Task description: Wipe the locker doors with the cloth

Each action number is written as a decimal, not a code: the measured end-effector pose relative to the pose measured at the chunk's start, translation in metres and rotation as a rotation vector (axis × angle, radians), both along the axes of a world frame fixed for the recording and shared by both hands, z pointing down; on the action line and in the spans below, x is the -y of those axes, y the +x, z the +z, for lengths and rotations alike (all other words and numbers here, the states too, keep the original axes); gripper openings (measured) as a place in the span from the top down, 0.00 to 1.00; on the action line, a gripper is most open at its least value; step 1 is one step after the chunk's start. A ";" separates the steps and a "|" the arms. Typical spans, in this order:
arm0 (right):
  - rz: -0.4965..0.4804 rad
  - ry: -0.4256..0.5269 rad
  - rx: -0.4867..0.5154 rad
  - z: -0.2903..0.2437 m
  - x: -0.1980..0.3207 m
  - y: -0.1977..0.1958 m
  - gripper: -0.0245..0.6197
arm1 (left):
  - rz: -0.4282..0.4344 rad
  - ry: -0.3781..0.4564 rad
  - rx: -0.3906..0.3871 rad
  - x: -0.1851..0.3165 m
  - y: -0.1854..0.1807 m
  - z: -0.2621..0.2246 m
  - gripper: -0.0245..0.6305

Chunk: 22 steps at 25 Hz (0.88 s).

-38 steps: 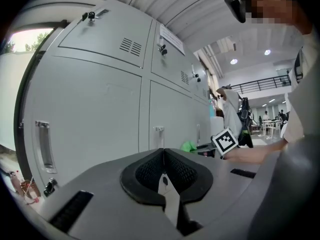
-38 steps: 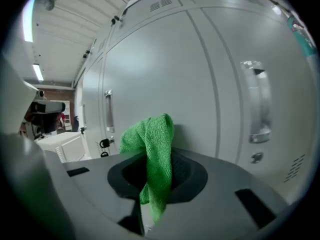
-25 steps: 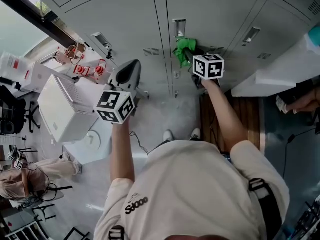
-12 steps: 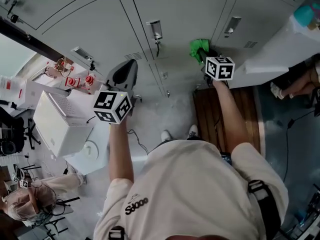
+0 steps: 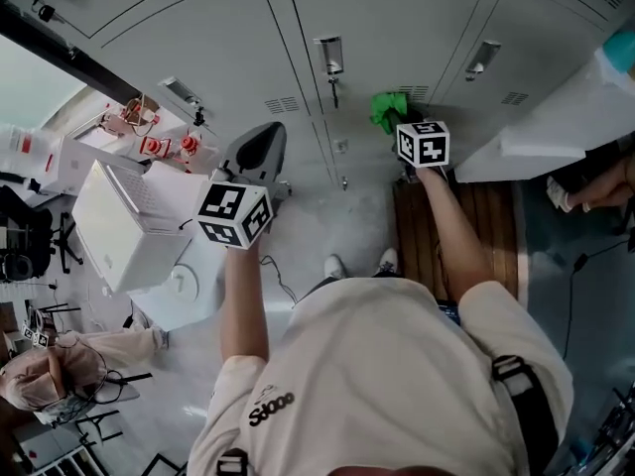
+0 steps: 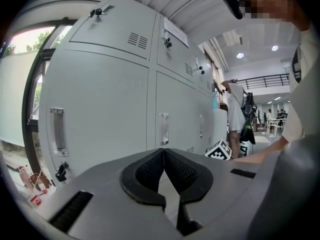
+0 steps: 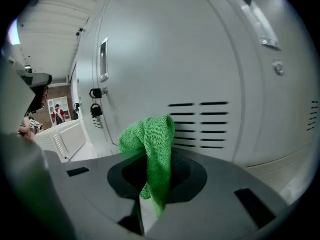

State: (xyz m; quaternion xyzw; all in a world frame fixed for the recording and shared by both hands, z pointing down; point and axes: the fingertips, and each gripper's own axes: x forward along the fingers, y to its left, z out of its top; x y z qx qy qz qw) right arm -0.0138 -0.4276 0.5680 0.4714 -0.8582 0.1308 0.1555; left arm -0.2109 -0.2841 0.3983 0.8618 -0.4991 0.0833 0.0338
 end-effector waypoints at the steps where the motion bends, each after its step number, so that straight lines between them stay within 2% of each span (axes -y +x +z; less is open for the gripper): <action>1: -0.035 -0.015 -0.003 0.005 -0.002 -0.019 0.89 | -0.015 -0.002 -0.001 -0.003 -0.009 0.000 0.93; 5: -0.181 -0.058 0.003 0.008 -0.011 -0.104 0.89 | -0.063 -0.003 0.003 -0.016 -0.045 0.001 0.93; 8: -0.227 -0.064 0.020 0.000 -0.017 -0.149 0.89 | -0.080 0.001 0.013 -0.022 -0.067 0.000 0.93; 12: -0.186 -0.043 0.096 -0.022 -0.021 -0.157 0.89 | -0.067 0.008 0.012 -0.025 -0.088 -0.001 0.93; 17: -0.190 0.050 0.186 -0.074 -0.032 -0.174 0.89 | -0.002 0.004 -0.010 -0.020 -0.089 0.006 0.93; 22: -0.086 -0.026 0.160 -0.045 -0.022 -0.151 0.89 | 0.068 -0.005 -0.022 -0.013 -0.072 0.012 0.93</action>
